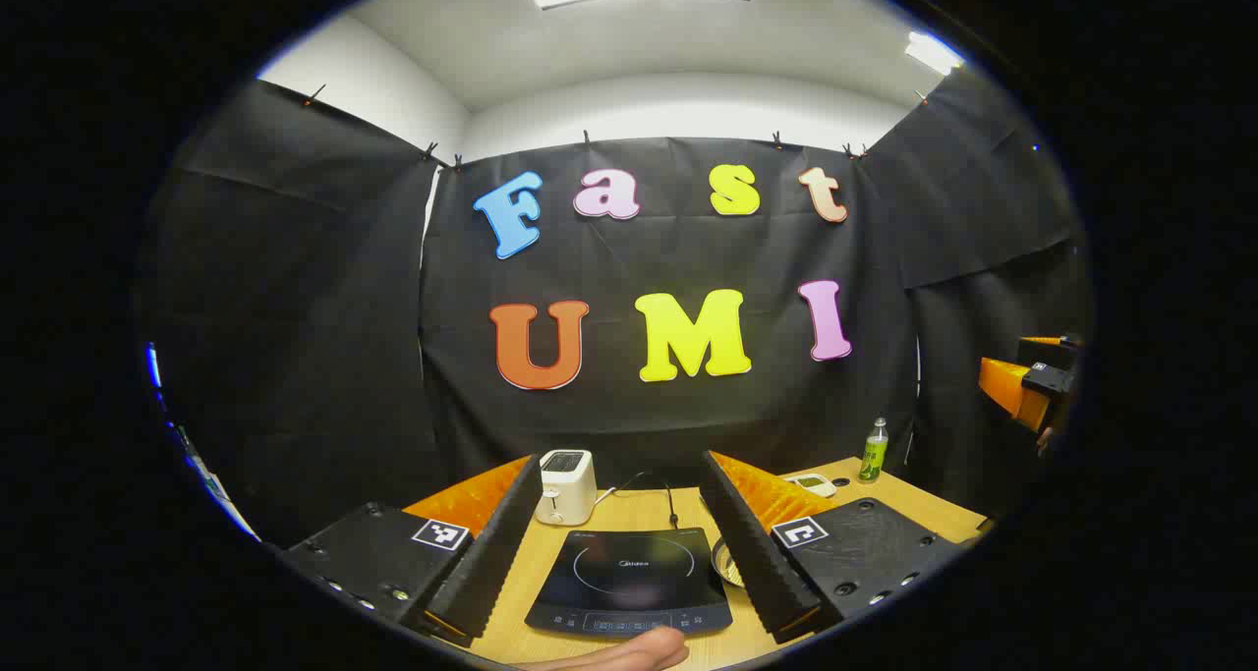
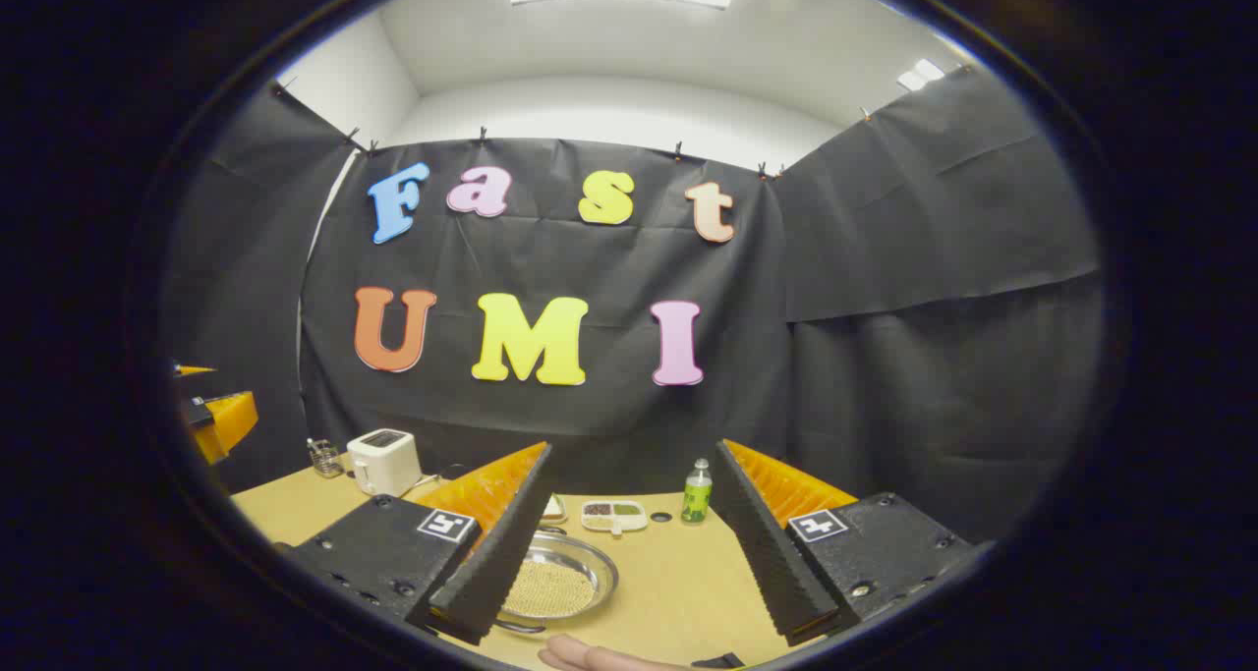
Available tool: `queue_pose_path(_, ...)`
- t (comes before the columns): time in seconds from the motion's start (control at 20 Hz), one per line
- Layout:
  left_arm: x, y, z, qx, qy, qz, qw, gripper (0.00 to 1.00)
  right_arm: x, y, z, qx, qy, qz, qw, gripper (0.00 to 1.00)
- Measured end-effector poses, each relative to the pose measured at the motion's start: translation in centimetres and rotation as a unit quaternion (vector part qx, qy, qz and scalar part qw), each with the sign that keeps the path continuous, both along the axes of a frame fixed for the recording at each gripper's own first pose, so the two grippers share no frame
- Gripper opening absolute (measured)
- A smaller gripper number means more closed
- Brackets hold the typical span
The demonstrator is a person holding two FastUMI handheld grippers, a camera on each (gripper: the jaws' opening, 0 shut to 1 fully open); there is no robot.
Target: First push the handle of the pot to place it horizontally, then grasp the pot with both hands and set it on the induction cooktop.
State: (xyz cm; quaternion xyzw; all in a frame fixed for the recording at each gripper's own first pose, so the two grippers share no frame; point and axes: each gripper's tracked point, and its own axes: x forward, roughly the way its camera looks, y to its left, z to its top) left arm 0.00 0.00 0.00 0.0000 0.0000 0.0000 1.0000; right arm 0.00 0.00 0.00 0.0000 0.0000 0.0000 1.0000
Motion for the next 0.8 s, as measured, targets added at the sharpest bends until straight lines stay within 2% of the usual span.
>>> queue_pose_path(0.8,-1.5,1.3,0.2,-0.012,-0.018,-0.001,1.0,0.96,1.4,3.0,-3.1,0.003,0.032,0.031,0.999,1.0)
